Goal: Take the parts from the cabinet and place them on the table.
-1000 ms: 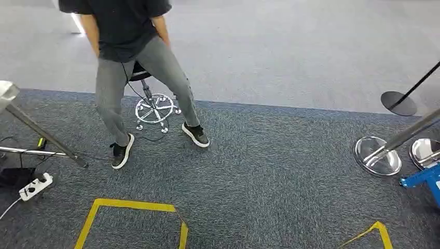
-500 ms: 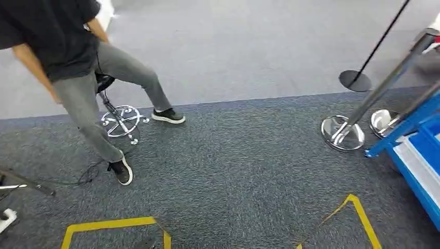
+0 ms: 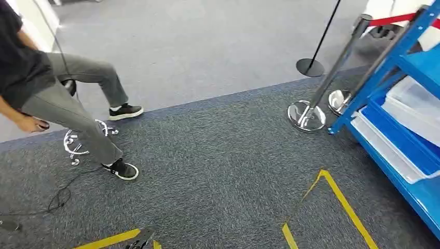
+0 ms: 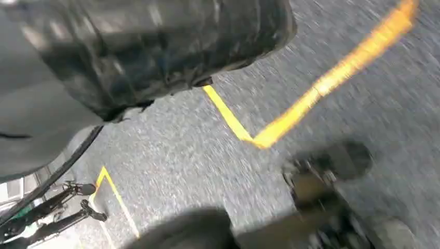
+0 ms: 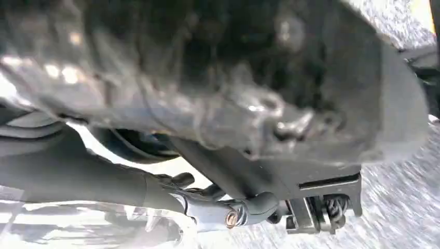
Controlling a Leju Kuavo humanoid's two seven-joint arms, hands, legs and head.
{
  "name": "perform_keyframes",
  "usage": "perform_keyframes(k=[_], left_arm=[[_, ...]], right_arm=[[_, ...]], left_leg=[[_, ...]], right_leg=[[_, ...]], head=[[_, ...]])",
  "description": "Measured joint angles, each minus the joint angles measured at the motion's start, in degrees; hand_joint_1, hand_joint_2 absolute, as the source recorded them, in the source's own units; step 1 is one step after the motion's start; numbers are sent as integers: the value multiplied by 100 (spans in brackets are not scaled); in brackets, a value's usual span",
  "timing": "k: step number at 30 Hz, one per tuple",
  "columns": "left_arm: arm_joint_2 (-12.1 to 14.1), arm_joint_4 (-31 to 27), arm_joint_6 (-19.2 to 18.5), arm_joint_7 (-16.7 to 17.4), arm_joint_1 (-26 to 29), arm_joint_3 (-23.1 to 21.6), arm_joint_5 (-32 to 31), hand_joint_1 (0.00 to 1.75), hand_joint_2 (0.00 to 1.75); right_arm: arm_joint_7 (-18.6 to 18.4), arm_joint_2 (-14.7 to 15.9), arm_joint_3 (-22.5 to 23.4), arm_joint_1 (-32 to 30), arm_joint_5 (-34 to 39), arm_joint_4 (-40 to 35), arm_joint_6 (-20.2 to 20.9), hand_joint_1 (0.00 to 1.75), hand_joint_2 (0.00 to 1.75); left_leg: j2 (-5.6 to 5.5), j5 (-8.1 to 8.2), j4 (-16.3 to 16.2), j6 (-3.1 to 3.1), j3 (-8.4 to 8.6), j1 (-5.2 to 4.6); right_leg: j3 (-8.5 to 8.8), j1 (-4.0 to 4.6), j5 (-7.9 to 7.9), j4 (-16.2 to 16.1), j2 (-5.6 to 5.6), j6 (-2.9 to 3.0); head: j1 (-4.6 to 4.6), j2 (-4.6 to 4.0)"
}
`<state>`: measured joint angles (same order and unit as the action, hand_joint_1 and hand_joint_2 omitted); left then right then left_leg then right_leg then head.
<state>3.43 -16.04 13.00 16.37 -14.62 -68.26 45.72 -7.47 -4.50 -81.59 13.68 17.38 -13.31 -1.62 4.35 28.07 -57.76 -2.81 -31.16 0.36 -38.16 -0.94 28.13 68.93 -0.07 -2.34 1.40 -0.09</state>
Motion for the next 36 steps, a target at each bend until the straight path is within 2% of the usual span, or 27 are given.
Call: perform_keyframes(k=[1, 2, 3, 4, 6, 7, 9, 10, 11, 12, 14, 16, 17, 18, 21, 22, 23, 24, 25, 27, 28, 29, 31, 32, 33, 34, 36], left_arm=[[-24, 0, 4, 6, -33, 0, 35, 0, 0], [-29, 0, -2, 26, -47, 6, 88, 0, 0], [-29, 0, -22, 35, -34, 33, 144, 0, 0], [-29, 0, -50, 35, -16, 50, 197, 0, 0], [-48, 0, -127, 26, 5, 79, 291, 0, 0], [-68, 0, -149, 9, 4, 83, 333, 0, 0], [-70, 0, -151, -20, 26, 112, 488, 0, 0], [-77, 0, -151, -26, 74, 144, 555, 0, 0], [-86, 0, -153, -26, 126, 182, 610, 0, 0], [-99, 0, -155, -15, 162, 206, 667, 0, 0], [-112, 0, -148, 33, 177, 245, 770, 0, 0], [-110, 0, -81, 63, 170, 293, 949, 0, 0], [-105, 0, -29, 70, 172, 336, 1060, 0, 0], [-101, 2, 24, 63, 202, 402, 1165, 0, 0], [-101, 2, 53, 26, 244, 514, 1264, 0, 0], [-103, 2, 35, 24, 252, 522, 1266, 0, 0], [-103, 2, 9, 20, 248, 546, 1316, 0, 0], [-99, 2, -17, 13, 262, 568, 1342, 0, 0], [-81, 2, -48, 2, 290, 588, 1366, 0, 0], [-61, 4, -92, 19, 351, 592, 1351, 0, 0], [-59, 4, -111, 46, 361, 595, 1320, 0, 0], [-61, 4, -129, 52, 360, 595, 1301, 0, 0], [-68, 2, -142, 74, 344, 595, 1292, 0, 0], [-68, 2, -166, 137, 338, 595, 1318, 0, 0], [-68, 2, -199, 186, 347, 595, 1301, 0, 0], [-64, 2, -223, 210, 379, 595, 1251, 0, 0], [-59, 4, -203, 300, 384, 592, 1183, 0, 0]], right_arm=[[-44, 7, 0, -1, -30, 4, 55, 0, 0], [-87, 15, -2, 1, -83, 7, 101, 0, 0], [-101, 26, -4, 13, -152, 9, 149, 0, 0], [-118, 29, -7, 20, -202, 9, 188, 0, 0], [-149, 33, -33, 12, -252, 9, 252, 0, 0], [-182, 37, -48, 15, -137, 9, 256, 0, 0], [-291, 37, -48, 56, 90, 9, 280, 0, 0], [-359, 31, -48, 93, 118, 9, 315, 0, 0], [-402, 29, -48, 120, 118, 9, 361, 0, 0], [-457, 29, -48, 123, 118, 9, 385, 0, 0], [-549, 39, -48, 116, 166, 13, 416, 0, 0], [-647, 39, -48, 128, 260, 13, 400, 0, 0], [-691, 39, -48, 135, 273, 13, 374, 0, 0], [-726, 46, -48, 147, 304, 15, 367, 0, 0], [-750, 74, -48, 127, 350, 15, 429, 0, 0], [-748, 90, -48, 110, 354, 18, 455, 0, 0], [-741, 109, -48, 101, 356, 17, 466, 0, 0], [-739, 118, -48, 105, 358, 17, 455, 0, 0], [-732, 125, -48, 114, 376, 20, 429, 0, 0], [-728, 125, -48, 106, 465, 20, 337, 0, 0], [-717, 127, -48, 102, 487, 20, 313, 0, 0], [-704, 129, -48, 94, 518, 20, 289, 0, 0], [-700, 147, -48, 86, 544, 22, 247, 0, 0], [-717, 166, -46, 78, 630, 26, 126, 0, 0], [-748, 175, -31, 69, 755, 28, -101, 0, 0], [-750, 186, 17, 68, 943, 28, -355, 0, 0], [-745, 210, 120, 5, 1216, 33, -726, 0, 0]], left_leg=[[63, 15, -22, 16, 0, 2], [118, 38, -52, 48, -1, -7], [187, 75, -107, 102, -25, -54], [267, 79, -93, 118, -23, -53], [419, 76, -80, 148, 6, -47], [422, 109, -105, 199, 4, -27], [-189, 389, -453, 261, -134, 14], [-315, 624, -868, 269, -318, 19], [-367, 846, -1378, 277, -553, 21], [-377, 931, -1735, 282, -725, 22], [-385, 711, -1626, 275, -690, 34], [-478, 215, -816, 255, -314, 52], [-689, 35, -380, 249, -119, 73], [-1001, 117, -201, 249, -68, 82], [-834, 86, -194, 193, -60, 41], [-758, 51, -152, 140, -56, 65], [-657, 9, -109, 82, -43, 84], [-606, -5, -86, 56, -42, 65], [-502, -7, -86, 0, -50, 41], [-306, -4, -89, -6, -65, 8], [-210, -3, -91, -7, -72, 1], [-134, -3, -92, -6, -75, -2], [4, 3, -92, 0, -65, -3], [74, 12, -92, 11, -50, -5], [135, 26, -96, 32, -47, -28], [195, 49, -114, 69, -45, -52], [319, 47, -96, 112, -25, -50]], right_leg=[[272, -10, -198, -481, -116, 1], [450, 7, -217, -869, -405, 14], [482, 111, -182, -961, -538, 78], [454, 86, -201, -946, -432, 130], [413, 121, -218, -948, -283, 178], [425, 90, -253, -987, -209, 230], [414, 58, -284, -1006, -97, 279], [400, 51, -302, -1005, -23, 311], [385, 55, -311, -1002, 85, 321], [372, 59, -319, -996, 188, 329], [365, 59, -328, -982, 350, 317], [366, 47, -337, -960, 513, 299], [358, 37, -337, -947, 580, 279], [316, 64, -343, -917, 647, 227], [254, 13, -431, -970, 856, 96], [236, 22, -450, -980, 923, 53], [223, 19, -379, -899, 687, 59], [144, 50, -213, -711, 371, 46], [-30, 46, 30, -325, 202, 29], [-398, 36, 410, 544, 91, 5], [-467, 37, 441, 741, 78, -3], [-402, 37, 347, 661, 64, -5], [53, 46, -61, -128, -17, 28], [351, 69, -255, -657, -181, 70], [492, 142, -192, -969, -520, 120], [473, 175, -235, -999, -459, 179], [430, 179, -243, -990, -319, 206]], head=[[-2, 0], [-2, 0], [-20, 0], [4, 0], [2, 0], [-4, 2], [13, 0], [33, 0], [33, 0], [35, 0], [31, 0], [33, 0], [35, 0], [31, 0], [24, 0], [22, 0], [20, 0], [-6, 0], [-28, 0], [-28, 0], [-28, 0], [-28, 0], [-31, 0], [-31, 0], [-31, 0], [-18, 2], [-15, 0]])
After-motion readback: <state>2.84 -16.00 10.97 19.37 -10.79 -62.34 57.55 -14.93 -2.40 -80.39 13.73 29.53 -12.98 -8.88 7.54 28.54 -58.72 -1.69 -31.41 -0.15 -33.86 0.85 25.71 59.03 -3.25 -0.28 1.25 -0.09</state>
